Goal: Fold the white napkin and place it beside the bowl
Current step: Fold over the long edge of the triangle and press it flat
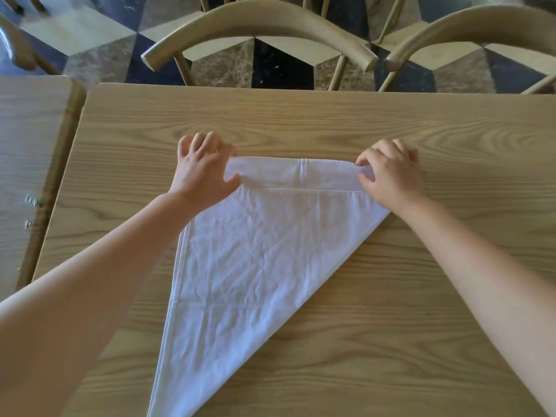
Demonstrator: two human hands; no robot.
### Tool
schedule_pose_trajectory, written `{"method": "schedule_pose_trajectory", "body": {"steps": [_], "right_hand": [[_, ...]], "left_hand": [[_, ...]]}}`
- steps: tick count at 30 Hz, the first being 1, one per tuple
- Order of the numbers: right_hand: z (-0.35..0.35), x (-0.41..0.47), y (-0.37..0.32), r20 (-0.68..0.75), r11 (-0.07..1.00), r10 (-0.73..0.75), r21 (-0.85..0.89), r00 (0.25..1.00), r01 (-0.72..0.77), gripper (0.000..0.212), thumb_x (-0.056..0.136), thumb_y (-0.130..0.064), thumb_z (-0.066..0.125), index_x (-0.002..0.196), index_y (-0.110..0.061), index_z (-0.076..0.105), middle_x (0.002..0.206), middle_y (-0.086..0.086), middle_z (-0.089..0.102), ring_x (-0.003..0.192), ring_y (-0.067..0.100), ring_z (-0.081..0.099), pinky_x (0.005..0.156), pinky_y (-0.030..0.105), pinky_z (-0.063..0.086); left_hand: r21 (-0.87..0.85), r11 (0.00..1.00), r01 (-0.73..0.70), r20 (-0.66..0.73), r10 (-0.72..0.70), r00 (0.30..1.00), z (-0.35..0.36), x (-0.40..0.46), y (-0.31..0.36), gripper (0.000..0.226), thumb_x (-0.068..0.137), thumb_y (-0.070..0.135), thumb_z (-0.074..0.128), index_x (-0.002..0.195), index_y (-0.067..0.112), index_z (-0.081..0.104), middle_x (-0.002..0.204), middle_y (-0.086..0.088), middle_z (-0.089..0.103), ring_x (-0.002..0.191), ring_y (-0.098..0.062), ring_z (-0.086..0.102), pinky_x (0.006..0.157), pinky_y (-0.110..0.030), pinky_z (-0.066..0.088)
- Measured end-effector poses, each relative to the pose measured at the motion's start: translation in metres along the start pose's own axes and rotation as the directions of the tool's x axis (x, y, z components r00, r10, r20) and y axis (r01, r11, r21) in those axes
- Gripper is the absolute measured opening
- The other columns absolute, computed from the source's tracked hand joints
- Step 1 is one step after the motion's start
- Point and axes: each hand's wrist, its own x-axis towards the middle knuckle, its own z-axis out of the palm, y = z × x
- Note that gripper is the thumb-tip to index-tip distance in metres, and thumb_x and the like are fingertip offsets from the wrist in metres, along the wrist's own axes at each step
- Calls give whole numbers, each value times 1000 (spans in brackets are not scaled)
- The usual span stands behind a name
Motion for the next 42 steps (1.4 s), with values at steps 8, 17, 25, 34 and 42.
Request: {"method": "schedule_pose_trajectory", "body": {"steps": [8,17,25,34,42], "right_hand": [[-15,-28,11,-130,975,-218,-72,967,210,19,63,3,61,68,-13,51,62,2,52,66,28,53,80,37,31],[-8,-81,31,-168,948,-221,-270,961,171,20,69,1,57,84,-12,63,78,6,62,70,31,57,78,40,30],[-12,-94,25,-232,984,-118,-160,965,82,15,77,-19,54,75,-13,67,86,6,65,84,30,57,83,41,32],[24,-53,-63,175,993,-83,99,981,66,58,93,-39,16,144,-14,28,154,6,22,143,22,13,112,51,13],[21,-67,-6,258,991,131,-69,957,-116,67,86,-50,-2,148,-24,-1,157,-4,-4,143,12,-8,114,42,-4]], "left_hand": [[-125,984,-123,-151,104,983,-18,-22,3,6,78,1,61,81,6,60,78,-10,62,78,-33,58,70,-39,45],[-151,973,-172,-138,152,979,-1,-74,0,15,79,2,48,76,4,63,80,-9,63,81,-28,56,48,-36,50],[-116,991,62,-141,-78,987,-7,-72,24,33,80,31,47,95,7,64,98,-8,65,98,-30,58,75,-37,45],[-57,998,-2,157,11,988,39,-42,123,60,91,54,15,148,36,10,158,4,7,145,-16,3,111,-56,-2],[-34,998,46,113,-42,993,37,-60,65,61,89,58,23,145,36,24,157,-4,18,144,-22,13,113,-48,13]]}}
